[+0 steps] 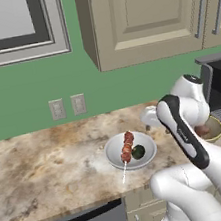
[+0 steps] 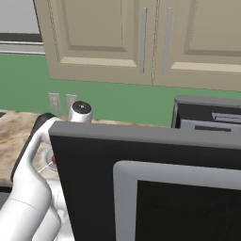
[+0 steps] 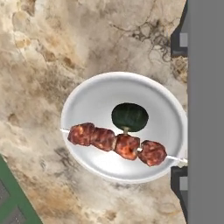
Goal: Place the bowl containing the kebab skewer and squash in the microwave. Close the microwave door and press the start button to microwave the meal.
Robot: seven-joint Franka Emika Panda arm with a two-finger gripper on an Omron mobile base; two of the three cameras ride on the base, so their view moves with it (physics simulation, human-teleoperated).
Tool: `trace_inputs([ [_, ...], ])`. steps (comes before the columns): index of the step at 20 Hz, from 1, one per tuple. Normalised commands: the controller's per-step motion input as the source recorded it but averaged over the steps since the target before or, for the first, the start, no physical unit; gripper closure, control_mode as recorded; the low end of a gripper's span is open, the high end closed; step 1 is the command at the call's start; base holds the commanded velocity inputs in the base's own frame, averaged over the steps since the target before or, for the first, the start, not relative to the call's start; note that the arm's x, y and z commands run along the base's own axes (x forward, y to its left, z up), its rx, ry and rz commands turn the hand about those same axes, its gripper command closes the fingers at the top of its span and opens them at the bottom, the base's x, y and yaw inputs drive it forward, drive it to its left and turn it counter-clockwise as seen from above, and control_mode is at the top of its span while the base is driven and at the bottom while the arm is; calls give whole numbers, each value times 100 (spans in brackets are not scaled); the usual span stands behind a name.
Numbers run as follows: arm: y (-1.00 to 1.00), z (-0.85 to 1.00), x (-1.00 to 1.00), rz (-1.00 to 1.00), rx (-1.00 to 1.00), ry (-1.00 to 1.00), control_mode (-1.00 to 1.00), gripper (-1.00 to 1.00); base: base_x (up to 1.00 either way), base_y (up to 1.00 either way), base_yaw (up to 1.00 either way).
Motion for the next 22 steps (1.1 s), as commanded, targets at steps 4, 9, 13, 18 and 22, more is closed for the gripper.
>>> trace_inputs([
  [4,0,-52,17,-8,12,28,-100,-100,0,0,0],
  [9,-3,-52,34,-5,12,21,-100,-100,0,0,0],
  [13,-8,-32,35,-3,12,16,-100,-100,0,0,0],
  [18,-7,-39,34,-3,4,8,-100,-100,0,0,0],
  [22,-1,-48,36,-2,0,0,-100,-100,0,0,0],
])
